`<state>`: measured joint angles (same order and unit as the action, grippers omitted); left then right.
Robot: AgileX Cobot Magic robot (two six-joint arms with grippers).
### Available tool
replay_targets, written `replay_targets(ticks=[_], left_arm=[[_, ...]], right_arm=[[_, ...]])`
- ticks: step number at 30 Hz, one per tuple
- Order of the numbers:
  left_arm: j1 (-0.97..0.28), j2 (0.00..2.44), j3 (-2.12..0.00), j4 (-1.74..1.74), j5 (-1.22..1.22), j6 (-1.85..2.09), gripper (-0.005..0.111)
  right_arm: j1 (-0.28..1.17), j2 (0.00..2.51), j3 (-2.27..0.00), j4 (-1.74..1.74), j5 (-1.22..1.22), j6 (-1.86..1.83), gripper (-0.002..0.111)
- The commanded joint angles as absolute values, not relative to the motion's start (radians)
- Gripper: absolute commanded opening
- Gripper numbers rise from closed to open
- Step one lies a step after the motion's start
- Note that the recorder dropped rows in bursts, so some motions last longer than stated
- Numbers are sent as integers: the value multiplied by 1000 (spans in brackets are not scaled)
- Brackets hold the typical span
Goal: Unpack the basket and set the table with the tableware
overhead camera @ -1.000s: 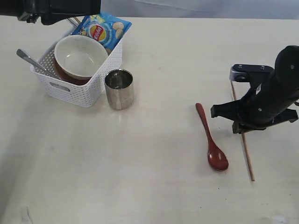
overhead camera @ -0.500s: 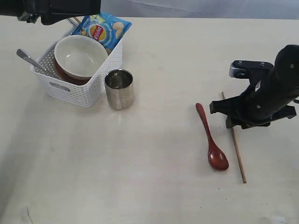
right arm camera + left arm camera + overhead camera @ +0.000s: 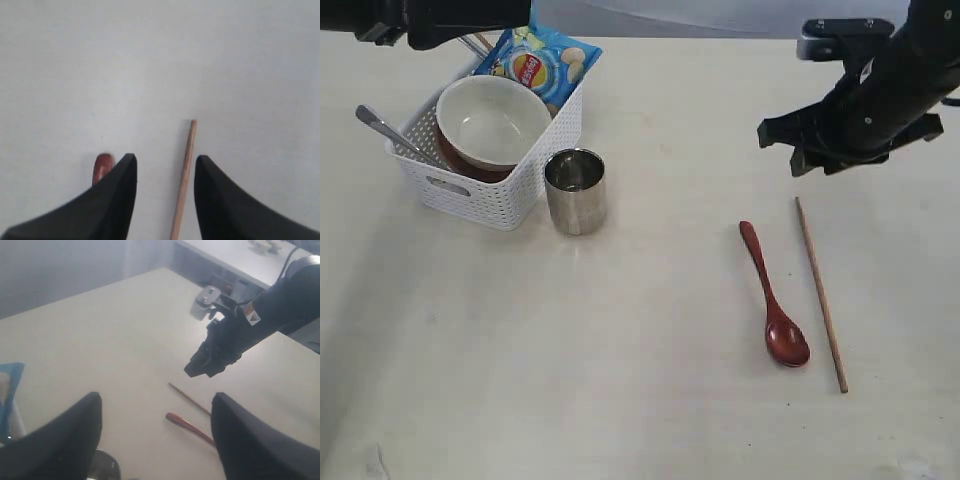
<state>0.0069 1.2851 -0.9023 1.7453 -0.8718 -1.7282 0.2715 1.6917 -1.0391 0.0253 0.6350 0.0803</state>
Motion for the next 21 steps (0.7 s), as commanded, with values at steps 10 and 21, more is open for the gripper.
replay_targets(ticks=[10,21], left_arm=[[5,1369,-902,1744,-626,-1747,59],[5,1480,-902,1744,-313,-1770,59]], right_arm=[[114,1691,-1122,0,573,-129,37],[-67,1692,-1061,35,301,-184,37]])
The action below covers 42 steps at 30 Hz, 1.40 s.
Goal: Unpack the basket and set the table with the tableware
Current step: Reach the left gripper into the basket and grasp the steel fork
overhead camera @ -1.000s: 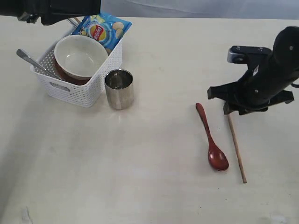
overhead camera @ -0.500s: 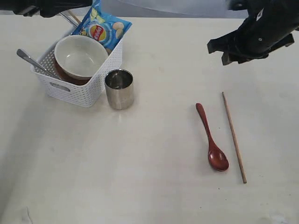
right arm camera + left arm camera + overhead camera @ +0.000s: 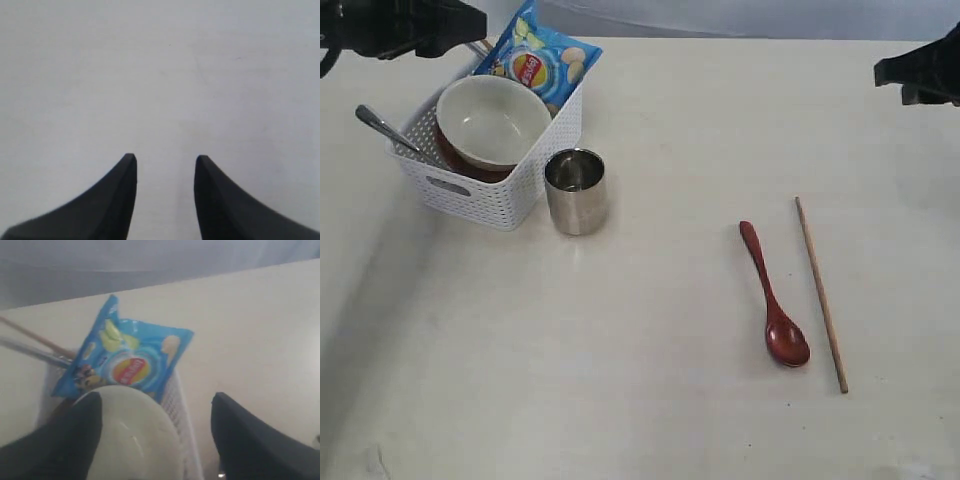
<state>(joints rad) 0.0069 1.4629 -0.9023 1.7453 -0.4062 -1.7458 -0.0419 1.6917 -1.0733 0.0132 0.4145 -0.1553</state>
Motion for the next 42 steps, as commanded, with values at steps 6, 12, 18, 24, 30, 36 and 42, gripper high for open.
replay_targets(ticks=[6,12,18,24,30,36,42], left_arm=[[17,1482,-902,1744,-258,-1881,72],[37,1484,-892,1744,-180,-1874,73],[37,1484,-823,1744,194,-1853,73],[37,1484,-810,1507,355,-1575,73],[37,1484,-905,831,527,-941,73],[37,1492,-915,212,360,-355,73],[37,1497,-910,23,397,-258,73]], right_arm=[[-67,1692,-1061,49,297,-173,37],[-67,1692,-1061,51,320,-173,37],[-67,1692,-1059,53,321,-173,37],[-67,1692,-1059,56,321,-173,37],[-67,1692,-1059,68,321,-173,37],[-65,1692,-1059,75,321,-173,37],[-65,1692,-1059,83,321,-173,37]])
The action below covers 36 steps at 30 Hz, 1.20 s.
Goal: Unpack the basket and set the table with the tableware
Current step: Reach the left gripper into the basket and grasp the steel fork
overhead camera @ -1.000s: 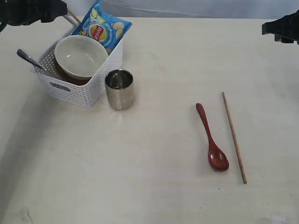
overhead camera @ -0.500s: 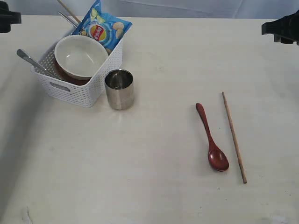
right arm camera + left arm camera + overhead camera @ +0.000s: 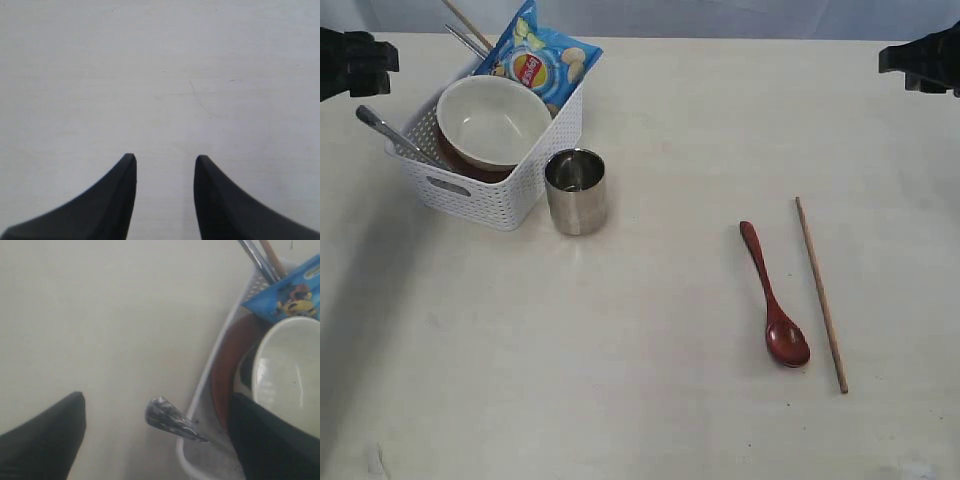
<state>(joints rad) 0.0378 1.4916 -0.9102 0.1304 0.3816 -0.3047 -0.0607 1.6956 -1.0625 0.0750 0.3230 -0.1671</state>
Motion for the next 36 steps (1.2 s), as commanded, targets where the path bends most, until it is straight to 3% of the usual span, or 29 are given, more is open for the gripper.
replay_targets(ticks=[1,23,25,32,36], left_arm=[[37,1502,-900,11,386,-259,73],[37,1629,-821,-15,133,-292,72],[37,1629,-821,-15,133,-298,66],[37,1629,-821,-15,124,-322,18],[37,1629,-821,-15,112,-322,5]], right_arm=[[-65,1692,-1059,83,321,-173,37],[-65,1692,-1059,83,317,-173,37],[-65,1692,-1059,83,315,-173,37],[-65,1692,-1059,86,313,-173,37],[-65,1692,-1059,86,313,-173,37]])
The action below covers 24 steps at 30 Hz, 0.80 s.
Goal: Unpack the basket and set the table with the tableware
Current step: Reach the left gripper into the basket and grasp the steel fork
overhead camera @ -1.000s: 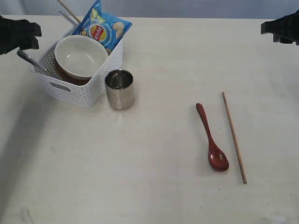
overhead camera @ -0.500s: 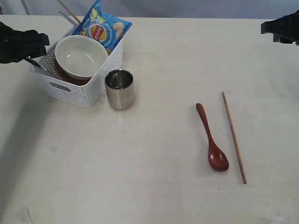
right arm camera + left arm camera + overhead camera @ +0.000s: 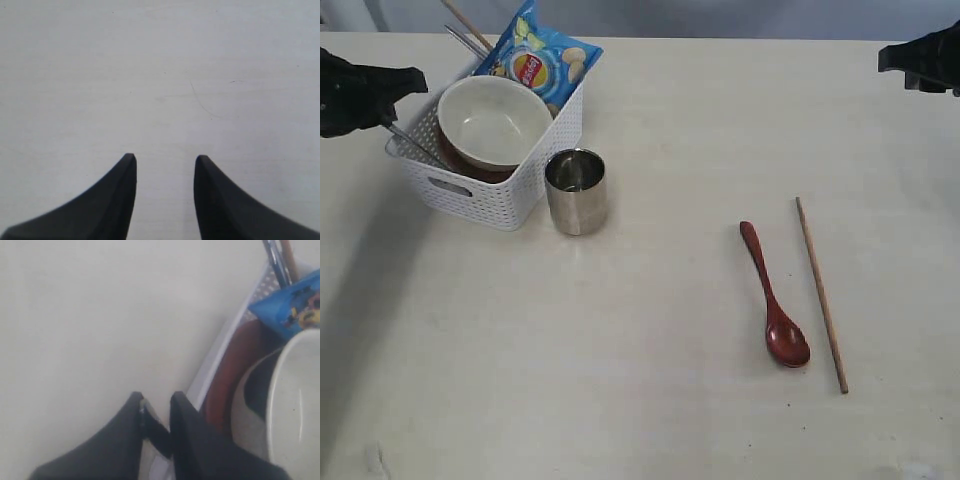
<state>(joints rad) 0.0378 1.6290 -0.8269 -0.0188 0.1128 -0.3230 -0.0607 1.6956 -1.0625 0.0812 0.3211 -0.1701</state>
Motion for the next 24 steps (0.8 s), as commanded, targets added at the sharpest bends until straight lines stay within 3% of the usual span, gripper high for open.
replay_targets(ticks=[1,24], left_arm=[[37,1629,-821,-15,112,-322,4],[37,1432,-823,31,0,-248,0]], right_arm=[[-65,1692,-1059,86,313,-173,37],[-65,1692,-1059,86,297,-173,37]])
